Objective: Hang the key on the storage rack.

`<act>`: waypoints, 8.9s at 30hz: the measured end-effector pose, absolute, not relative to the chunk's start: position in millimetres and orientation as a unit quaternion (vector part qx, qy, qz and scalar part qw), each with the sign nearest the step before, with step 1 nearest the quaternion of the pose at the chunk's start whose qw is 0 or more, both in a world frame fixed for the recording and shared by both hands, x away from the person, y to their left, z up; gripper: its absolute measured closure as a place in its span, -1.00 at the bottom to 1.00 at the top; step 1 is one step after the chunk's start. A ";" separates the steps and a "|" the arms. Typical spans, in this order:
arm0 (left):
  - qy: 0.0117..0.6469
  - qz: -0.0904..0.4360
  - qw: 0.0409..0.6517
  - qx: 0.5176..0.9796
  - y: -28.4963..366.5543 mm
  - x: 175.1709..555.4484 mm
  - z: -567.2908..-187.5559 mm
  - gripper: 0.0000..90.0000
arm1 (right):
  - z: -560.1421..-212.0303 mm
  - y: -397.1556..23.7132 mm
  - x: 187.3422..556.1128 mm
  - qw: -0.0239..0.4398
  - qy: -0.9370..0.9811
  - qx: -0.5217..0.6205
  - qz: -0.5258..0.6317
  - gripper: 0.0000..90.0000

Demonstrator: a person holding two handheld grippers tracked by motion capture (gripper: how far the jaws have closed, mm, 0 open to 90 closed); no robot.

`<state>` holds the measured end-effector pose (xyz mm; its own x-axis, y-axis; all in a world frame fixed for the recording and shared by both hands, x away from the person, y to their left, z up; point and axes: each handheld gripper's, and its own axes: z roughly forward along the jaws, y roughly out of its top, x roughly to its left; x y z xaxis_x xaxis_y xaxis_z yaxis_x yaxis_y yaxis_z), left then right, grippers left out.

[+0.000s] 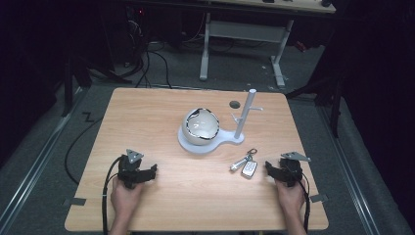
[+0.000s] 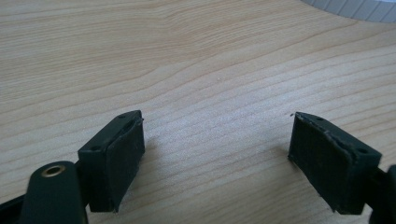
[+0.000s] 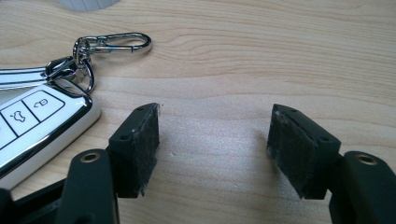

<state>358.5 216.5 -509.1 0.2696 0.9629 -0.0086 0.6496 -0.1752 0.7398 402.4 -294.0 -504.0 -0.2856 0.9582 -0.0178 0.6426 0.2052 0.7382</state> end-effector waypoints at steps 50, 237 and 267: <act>0.555 0.242 0.324 0.727 216.7 358.7 -509.1 -0.58 | -485.3 -287.1 391.1 0.230 0.727 0.538 0.360 0.15; 0.554 0.241 0.325 0.727 216.7 358.7 -509.1 -0.59 | -328.2 -249.1 426.7 0.271 0.746 0.343 0.503 0.90; 0.554 0.241 0.325 0.727 216.7 358.7 -509.1 -0.59 | -347.9 -250.8 436.6 0.247 0.752 0.364 0.491 0.90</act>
<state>358.7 216.7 -509.1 0.2687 0.9632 -0.0093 0.6496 -0.1741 0.7401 436.6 -250.8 -347.9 -0.6135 0.7896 -0.0140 0.3055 0.2536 0.9178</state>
